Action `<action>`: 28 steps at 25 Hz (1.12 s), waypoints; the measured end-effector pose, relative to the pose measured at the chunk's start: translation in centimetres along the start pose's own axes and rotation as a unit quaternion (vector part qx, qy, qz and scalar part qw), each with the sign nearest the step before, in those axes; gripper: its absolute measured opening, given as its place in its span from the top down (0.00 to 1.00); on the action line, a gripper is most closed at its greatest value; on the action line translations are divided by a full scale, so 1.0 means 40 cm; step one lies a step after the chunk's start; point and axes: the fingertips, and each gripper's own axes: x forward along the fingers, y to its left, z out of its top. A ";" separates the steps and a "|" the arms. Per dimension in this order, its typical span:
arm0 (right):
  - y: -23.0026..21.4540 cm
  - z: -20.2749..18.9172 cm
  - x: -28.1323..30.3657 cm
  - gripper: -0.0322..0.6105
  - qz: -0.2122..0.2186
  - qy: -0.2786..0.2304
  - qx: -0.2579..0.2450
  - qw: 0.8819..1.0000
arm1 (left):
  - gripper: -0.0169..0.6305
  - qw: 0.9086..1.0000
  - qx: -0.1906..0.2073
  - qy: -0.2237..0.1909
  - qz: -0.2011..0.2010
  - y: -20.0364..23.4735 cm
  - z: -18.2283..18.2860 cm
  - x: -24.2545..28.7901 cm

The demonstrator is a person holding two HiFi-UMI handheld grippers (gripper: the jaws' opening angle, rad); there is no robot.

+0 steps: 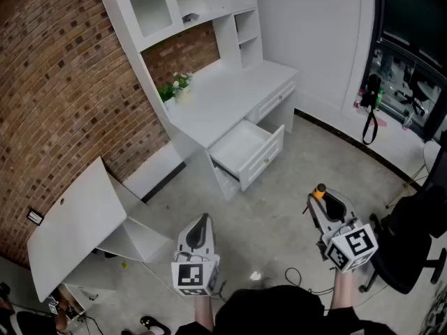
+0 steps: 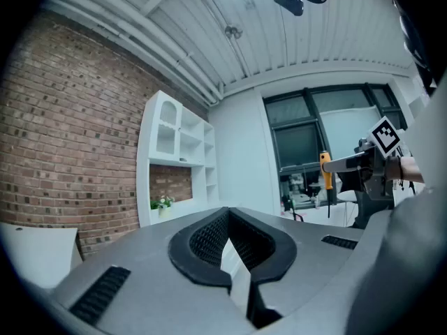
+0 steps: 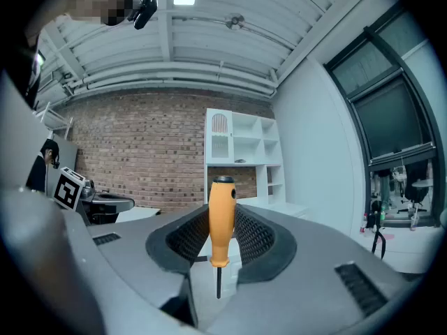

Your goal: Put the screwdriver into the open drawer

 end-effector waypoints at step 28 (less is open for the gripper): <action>-0.094 -0.027 0.043 0.77 0.021 -0.002 0.016 1.000 | 0.96 0.999 -0.017 0.027 0.014 -0.058 -0.047 0.069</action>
